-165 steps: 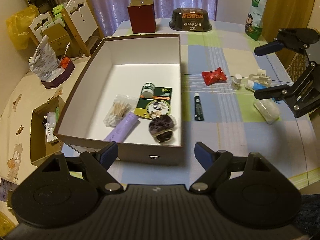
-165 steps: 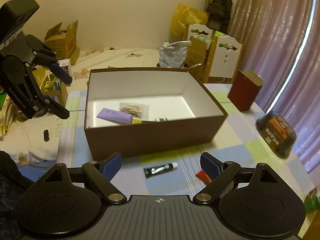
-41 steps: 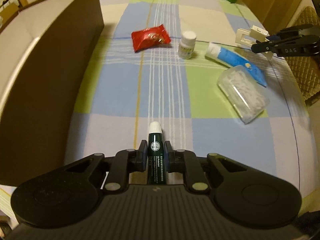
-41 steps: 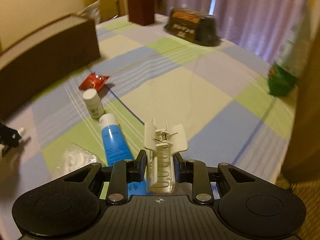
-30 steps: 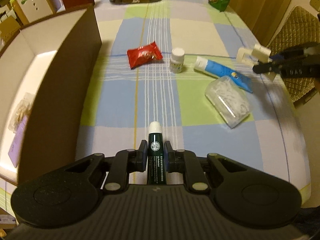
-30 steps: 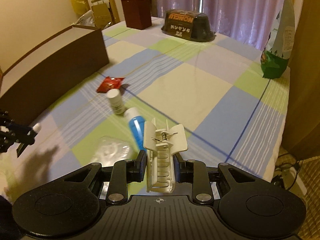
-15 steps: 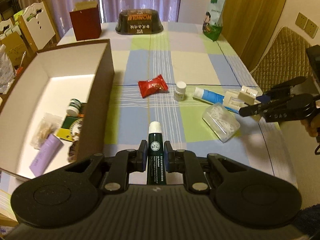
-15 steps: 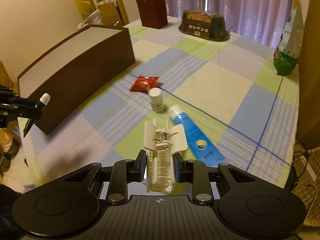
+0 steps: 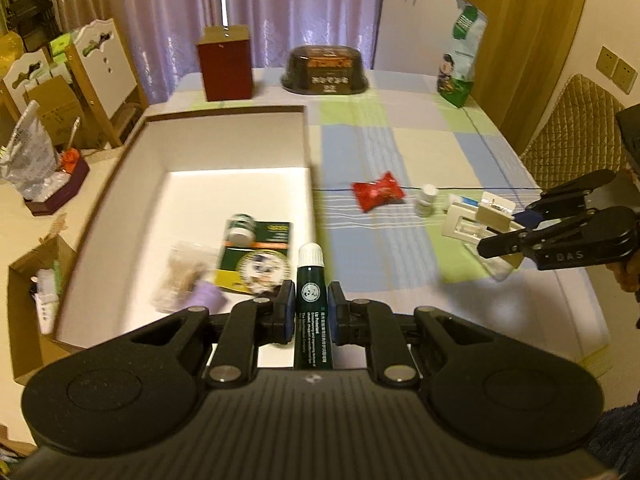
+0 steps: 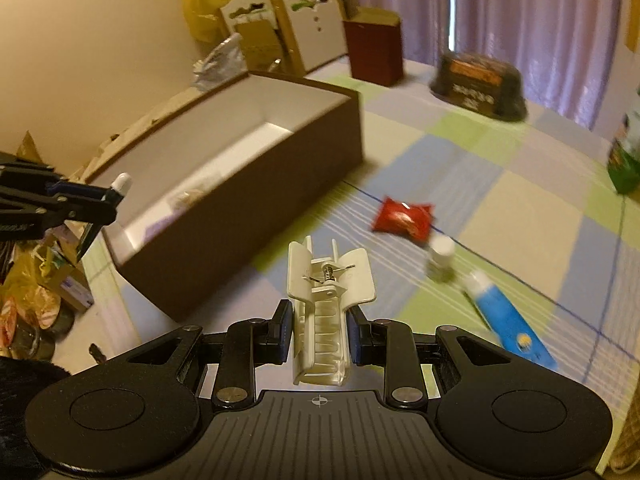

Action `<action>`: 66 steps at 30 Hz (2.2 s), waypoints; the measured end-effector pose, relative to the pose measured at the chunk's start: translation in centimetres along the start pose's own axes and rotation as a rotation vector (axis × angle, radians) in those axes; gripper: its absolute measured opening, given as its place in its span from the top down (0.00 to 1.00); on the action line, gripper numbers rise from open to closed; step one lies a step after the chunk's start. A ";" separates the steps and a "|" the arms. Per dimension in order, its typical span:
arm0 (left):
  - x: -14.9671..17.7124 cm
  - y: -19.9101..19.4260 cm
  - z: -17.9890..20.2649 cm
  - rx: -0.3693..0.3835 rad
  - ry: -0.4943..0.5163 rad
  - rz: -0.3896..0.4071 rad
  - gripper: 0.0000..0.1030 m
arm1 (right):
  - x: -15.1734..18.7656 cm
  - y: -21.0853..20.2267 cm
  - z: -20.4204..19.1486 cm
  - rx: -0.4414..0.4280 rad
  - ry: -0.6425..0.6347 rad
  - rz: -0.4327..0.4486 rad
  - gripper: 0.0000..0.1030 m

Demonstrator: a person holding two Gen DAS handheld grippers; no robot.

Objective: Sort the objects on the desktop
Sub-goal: 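Carry the green tube and white hair clip over the shoebox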

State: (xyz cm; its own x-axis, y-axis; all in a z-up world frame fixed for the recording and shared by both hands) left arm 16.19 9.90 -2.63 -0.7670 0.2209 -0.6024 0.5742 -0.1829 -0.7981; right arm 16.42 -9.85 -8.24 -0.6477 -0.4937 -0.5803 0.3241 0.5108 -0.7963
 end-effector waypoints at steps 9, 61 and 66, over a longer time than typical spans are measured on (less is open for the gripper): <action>-0.4 0.1 -6.6 -0.015 0.014 -0.001 0.88 | -4.7 1.2 -5.4 -0.040 -0.039 0.054 0.74; -9.2 19.9 -16.0 0.077 0.106 -0.208 0.87 | -18.4 22.4 -4.1 0.193 0.041 -0.130 0.74; -9.4 21.6 -16.4 0.069 0.059 -0.236 0.87 | -18.7 23.6 -3.6 0.205 -0.047 -0.138 0.74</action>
State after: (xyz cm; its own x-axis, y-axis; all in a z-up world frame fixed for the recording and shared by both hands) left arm 40.48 19.61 -14.40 -0.8581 0.3208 -0.4011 0.3588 -0.1842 -0.9150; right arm 33.69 14.01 -15.51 -0.6641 -0.5835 -0.4674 0.3709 0.2856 -0.8837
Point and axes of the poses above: each gripper's, at about its wrist camera, not at the fingertips, and y roughly the way its jaws point, z to its right, x to its underside, the point moved 4 cm from there along y, roughly the way its jaws point, and after that the axes turned 1 degree about -z, right-handed, at the moved point
